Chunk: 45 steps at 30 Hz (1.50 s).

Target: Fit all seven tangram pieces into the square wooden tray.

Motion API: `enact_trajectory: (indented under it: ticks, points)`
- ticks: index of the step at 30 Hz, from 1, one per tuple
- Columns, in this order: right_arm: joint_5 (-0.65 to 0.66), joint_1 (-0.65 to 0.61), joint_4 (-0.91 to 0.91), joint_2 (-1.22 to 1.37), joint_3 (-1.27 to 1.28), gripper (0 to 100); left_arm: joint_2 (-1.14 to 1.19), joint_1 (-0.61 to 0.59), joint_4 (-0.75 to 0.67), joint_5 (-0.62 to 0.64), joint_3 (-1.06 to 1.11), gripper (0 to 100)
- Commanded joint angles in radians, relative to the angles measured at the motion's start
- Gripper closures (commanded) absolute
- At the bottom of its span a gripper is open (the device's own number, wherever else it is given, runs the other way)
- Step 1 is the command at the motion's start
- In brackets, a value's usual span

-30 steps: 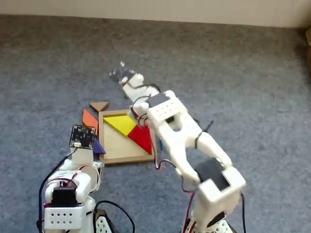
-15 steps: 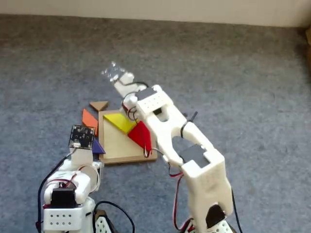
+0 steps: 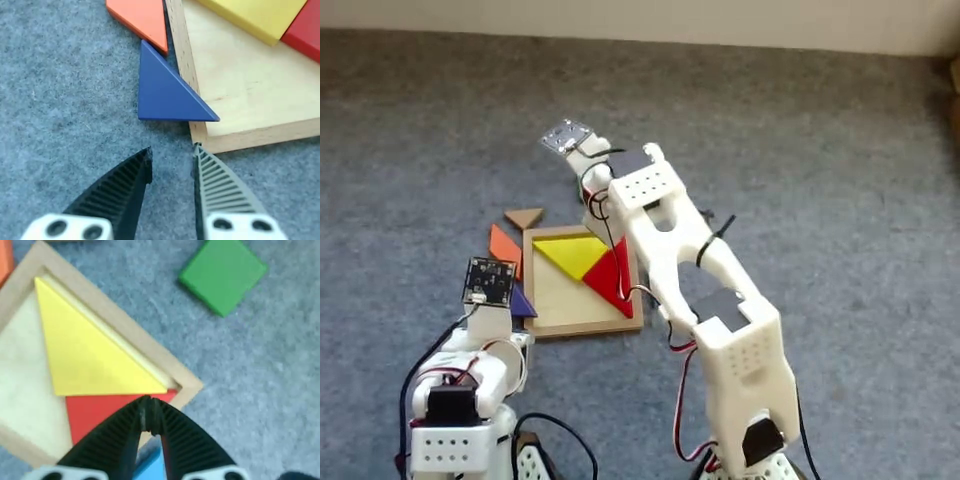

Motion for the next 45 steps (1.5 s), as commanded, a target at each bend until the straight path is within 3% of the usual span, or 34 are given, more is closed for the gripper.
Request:
enact_trajectory:
  ticks: [1, 6, 12, 17, 26, 33, 41, 45]
  points:
    - [0.011, 0.013, 0.062, -0.137, -0.062, 99.5, -0.054, 0.012, 0.005, -0.005, 0.021, 86]
    - [-0.002, 0.013, 0.177, -0.229, -0.059, 99.5, -0.054, 0.012, 0.005, -0.005, 0.021, 86]
    - [-0.298, 0.035, 0.268, -0.282, -0.056, 99.5, -0.054, 0.012, 0.005, -0.005, 0.021, 86]
    - [-0.442, 0.077, 0.298, -0.217, -0.012, 99.5, -0.054, 0.012, 0.005, -0.005, 0.021, 86]
    - [-0.451, 0.166, 0.196, -0.154, 0.145, 98.8, -0.054, 0.012, 0.005, -0.005, 0.021, 86]
    - [-0.454, 0.130, 0.228, -0.148, 0.150, 79.9, -0.054, 0.013, 0.005, -0.005, 0.021, 86]
    - [-0.582, 0.110, 0.245, -0.143, 0.153, 79.2, -0.054, 0.013, 0.005, -0.005, 0.021, 86]
    - [-0.582, 0.108, 0.251, -0.096, 0.153, 79.3, -0.054, 0.012, 0.005, -0.005, 0.021, 86]
